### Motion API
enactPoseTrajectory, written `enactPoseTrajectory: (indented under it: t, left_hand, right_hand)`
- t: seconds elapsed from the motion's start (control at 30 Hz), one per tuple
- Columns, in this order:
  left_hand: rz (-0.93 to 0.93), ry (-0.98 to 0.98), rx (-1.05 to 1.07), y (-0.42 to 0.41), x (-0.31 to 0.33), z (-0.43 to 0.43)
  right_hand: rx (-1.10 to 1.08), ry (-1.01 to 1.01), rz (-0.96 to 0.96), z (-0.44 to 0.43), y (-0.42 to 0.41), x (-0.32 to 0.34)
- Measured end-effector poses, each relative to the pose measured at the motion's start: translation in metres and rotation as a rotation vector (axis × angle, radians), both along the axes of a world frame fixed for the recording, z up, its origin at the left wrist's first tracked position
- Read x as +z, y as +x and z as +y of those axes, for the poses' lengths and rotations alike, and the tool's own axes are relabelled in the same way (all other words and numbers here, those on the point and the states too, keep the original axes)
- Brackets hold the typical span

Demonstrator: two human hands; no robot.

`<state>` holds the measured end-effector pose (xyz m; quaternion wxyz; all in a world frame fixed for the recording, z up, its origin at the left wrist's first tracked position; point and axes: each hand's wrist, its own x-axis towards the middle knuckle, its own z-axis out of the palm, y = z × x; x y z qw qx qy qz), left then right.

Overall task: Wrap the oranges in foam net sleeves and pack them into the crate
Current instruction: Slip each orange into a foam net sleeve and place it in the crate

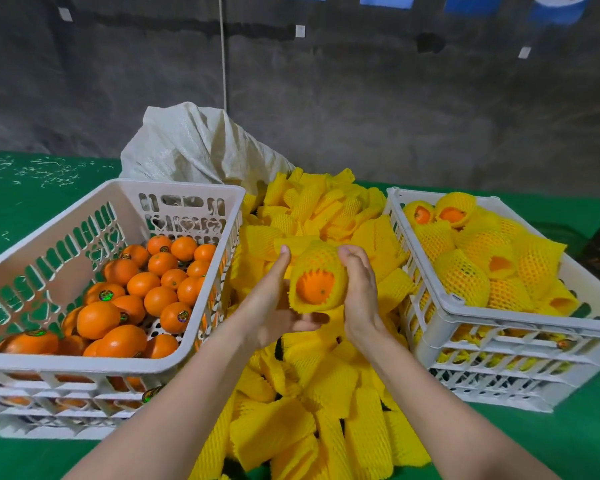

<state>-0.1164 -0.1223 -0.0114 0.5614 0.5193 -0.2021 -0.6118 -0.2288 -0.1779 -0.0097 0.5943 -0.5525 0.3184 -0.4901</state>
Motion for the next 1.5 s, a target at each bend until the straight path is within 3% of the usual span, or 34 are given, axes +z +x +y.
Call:
enactPoseTrajectory:
  t: [0.1,0.2,0.47,0.6,0.73,0.77,0.93,1.1,1.27,1.5]
  left_hand:
    - [0.149,-0.048,-0.029,-0.011,0.006,-0.003]
    - [0.171,-0.116,-0.021,-0.02,0.006,-0.003]
    - [-0.122,-0.165,0.073,-0.034,0.016,-0.006]
    - [-0.151,-0.255,0.005,-0.05,0.014,-0.015]
    - [0.003,-0.392,-0.061,-0.085,0.016,-0.031]
    - [-0.039,-0.401,-0.039,-0.095,0.016,-0.036]
    - [-0.686,-0.48,-0.06,-0.135,0.009,-0.071]
    - [-1.124,-0.517,-0.247,-0.159,0.0,-0.106]
    - [-1.263,-0.508,-0.317,-0.162,-0.004,-0.115]
    - [-1.25,-0.517,-0.337,-0.156,-0.002,-0.112]
  right_hand:
    - [0.089,-0.19,0.046,0.0,-0.012,-0.008]
    - [0.176,-0.249,0.026,-0.002,-0.024,-0.01]
    - [0.213,-0.399,0.197,0.004,-0.045,-0.012]
    - [0.091,-0.49,0.338,0.003,-0.053,-0.008]
    - [-0.169,-0.532,0.357,-0.015,-0.076,0.004]
    - [-0.249,-0.545,0.357,-0.022,-0.084,0.007]
    - [-0.615,-0.591,0.417,-0.069,-0.141,0.022]
    - [-0.819,-0.431,0.732,-0.111,-0.205,0.022]
    - [-0.845,-0.314,0.97,-0.137,-0.235,0.015]
    - [-0.863,-0.241,1.181,-0.148,-0.252,0.014]
